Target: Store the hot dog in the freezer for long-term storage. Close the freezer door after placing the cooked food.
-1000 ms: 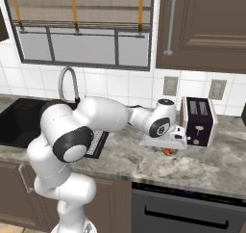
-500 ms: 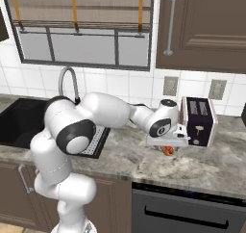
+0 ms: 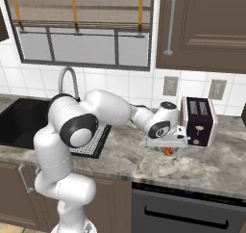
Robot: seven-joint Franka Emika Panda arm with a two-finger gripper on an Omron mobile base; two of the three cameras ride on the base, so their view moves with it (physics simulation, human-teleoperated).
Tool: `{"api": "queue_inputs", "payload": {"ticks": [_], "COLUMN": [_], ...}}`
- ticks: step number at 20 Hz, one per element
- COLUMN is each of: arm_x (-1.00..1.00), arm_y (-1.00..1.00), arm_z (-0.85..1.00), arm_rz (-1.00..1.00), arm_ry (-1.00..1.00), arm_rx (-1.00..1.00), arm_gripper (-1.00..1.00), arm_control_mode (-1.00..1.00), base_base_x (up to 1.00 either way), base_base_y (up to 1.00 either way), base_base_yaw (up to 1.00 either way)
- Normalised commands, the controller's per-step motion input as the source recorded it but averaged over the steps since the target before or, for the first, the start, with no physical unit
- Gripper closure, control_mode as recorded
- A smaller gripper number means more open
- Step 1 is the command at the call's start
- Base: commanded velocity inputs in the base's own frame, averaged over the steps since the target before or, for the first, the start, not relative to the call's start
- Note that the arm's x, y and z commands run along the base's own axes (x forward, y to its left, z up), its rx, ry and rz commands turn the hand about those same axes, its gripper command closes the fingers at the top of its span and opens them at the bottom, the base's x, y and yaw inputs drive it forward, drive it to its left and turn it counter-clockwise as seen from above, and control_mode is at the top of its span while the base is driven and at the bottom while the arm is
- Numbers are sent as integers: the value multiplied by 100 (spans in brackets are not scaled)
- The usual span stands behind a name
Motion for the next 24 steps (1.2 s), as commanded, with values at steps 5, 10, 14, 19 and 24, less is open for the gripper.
{"api": "queue_inputs", "payload": {"ticks": [5,10,14,19,24], "arm_x": [20,15,12,2,0], "arm_y": [-2,-4,-15,-2,0], "arm_z": [-17,-12,-13,-5,-7], "arm_rz": [0,0,0,0,0], "arm_ry": [0,0,0,0,0], "arm_rx": [0,0,0,0,0], "arm_gripper": [-100,-100,-100,-100,-100], "arm_control_mode": [-100,-100,-100,-100,-100], "base_base_x": [0,0,0,0,0], "base_base_y": [0,0,0,0,0], "base_base_yaw": [0,0,0,0,0]}}
